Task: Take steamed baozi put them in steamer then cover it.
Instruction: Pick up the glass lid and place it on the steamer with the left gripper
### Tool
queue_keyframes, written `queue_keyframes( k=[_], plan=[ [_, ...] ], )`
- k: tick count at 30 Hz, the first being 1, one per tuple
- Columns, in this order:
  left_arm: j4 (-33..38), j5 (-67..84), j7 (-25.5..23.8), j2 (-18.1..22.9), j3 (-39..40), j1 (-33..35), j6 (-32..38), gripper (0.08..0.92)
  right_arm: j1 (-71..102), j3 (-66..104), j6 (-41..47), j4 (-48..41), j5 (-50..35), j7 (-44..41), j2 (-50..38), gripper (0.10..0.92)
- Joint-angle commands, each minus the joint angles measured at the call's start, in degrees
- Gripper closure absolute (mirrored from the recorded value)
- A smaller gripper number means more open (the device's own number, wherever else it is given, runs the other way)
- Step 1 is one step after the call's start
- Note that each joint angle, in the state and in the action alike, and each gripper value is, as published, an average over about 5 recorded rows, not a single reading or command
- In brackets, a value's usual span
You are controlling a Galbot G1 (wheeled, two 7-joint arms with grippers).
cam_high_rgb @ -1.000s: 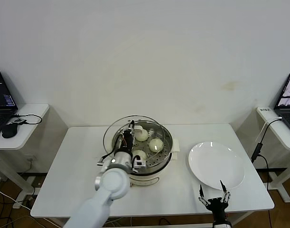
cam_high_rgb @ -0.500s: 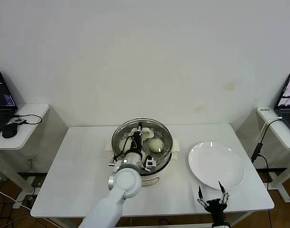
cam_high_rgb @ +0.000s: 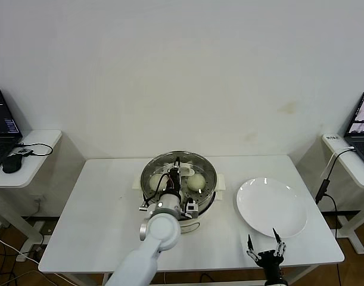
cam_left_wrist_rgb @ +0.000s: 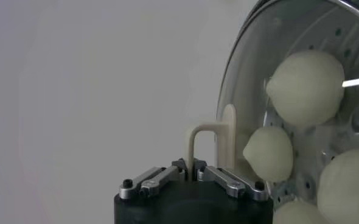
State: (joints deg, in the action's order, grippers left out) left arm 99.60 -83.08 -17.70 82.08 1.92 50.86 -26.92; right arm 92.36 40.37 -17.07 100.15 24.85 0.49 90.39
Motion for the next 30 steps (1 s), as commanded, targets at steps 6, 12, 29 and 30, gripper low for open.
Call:
queue_keyframes(
  k=[6, 12, 29, 30],
  plan=[
    [-1.26, -0.80, 0.47, 0.81, -0.47, 0.16, 0.38, 0.863, 0.14, -0.19, -0.10, 0.01, 0.23, -0.12, 0.02, 0.203],
    [-0.10, -0.23, 0.88, 1.00, -0.87, 1.02, 0.44, 0.863, 0.16, -0.41, -0.01, 0.00, 0.29, -0.25, 0.01, 0.203],
    [16.78, 5.78, 3.59, -4.99, -2.54, 12.96, 0.98, 0.495, 0.45, -0.60, 0.12, 0.04, 0.42, -0.49, -0.04, 0.203],
    [19.09, 7.52, 4.14, -6.02, -3.09, 14.95, 1.06, 0.460, 0.48, -0.54, 0.10, 0.03, 0.29, -0.53, -0.07, 0.203]
  ],
)
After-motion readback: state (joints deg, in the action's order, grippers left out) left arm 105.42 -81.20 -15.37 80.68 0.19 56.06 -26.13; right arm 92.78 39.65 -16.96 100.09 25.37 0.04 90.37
